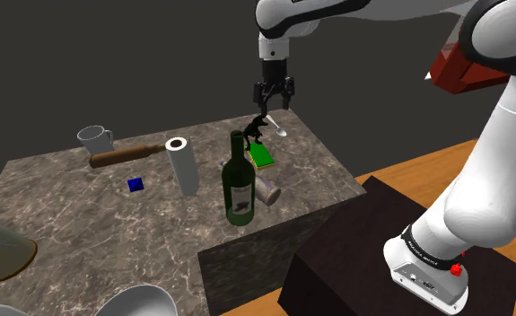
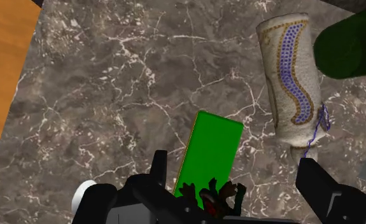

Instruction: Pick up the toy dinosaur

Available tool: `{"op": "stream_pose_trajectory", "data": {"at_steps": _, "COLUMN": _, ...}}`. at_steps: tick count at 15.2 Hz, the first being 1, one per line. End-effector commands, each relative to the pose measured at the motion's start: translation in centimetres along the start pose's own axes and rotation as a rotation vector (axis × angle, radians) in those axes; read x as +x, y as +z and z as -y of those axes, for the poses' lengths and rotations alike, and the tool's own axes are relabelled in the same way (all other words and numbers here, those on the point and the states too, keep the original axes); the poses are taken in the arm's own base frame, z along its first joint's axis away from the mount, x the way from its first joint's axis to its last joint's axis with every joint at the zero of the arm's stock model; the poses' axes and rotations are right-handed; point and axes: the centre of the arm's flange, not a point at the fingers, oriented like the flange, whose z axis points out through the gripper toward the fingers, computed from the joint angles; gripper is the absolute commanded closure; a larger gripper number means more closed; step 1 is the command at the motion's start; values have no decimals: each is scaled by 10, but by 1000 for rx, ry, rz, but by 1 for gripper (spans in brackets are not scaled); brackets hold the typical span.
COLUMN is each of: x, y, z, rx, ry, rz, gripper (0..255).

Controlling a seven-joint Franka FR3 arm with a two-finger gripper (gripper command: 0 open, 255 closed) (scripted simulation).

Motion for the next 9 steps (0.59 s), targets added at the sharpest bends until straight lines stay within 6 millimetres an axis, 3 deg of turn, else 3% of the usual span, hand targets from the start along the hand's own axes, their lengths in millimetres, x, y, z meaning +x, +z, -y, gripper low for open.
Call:
{"op": "stream_pose_trajectory", "data": {"at_steps": 1, "x": 30, "y": 13, "z": 5, "rx": 2, "ry": 4, "rz": 31, "gripper": 0}}
{"op": "stream_pose_trajectory", "data": {"at_steps": 9, "x": 136, "y": 73, "z": 14, "rx": 10, "ry": 19, "rz": 151, "gripper": 0}}
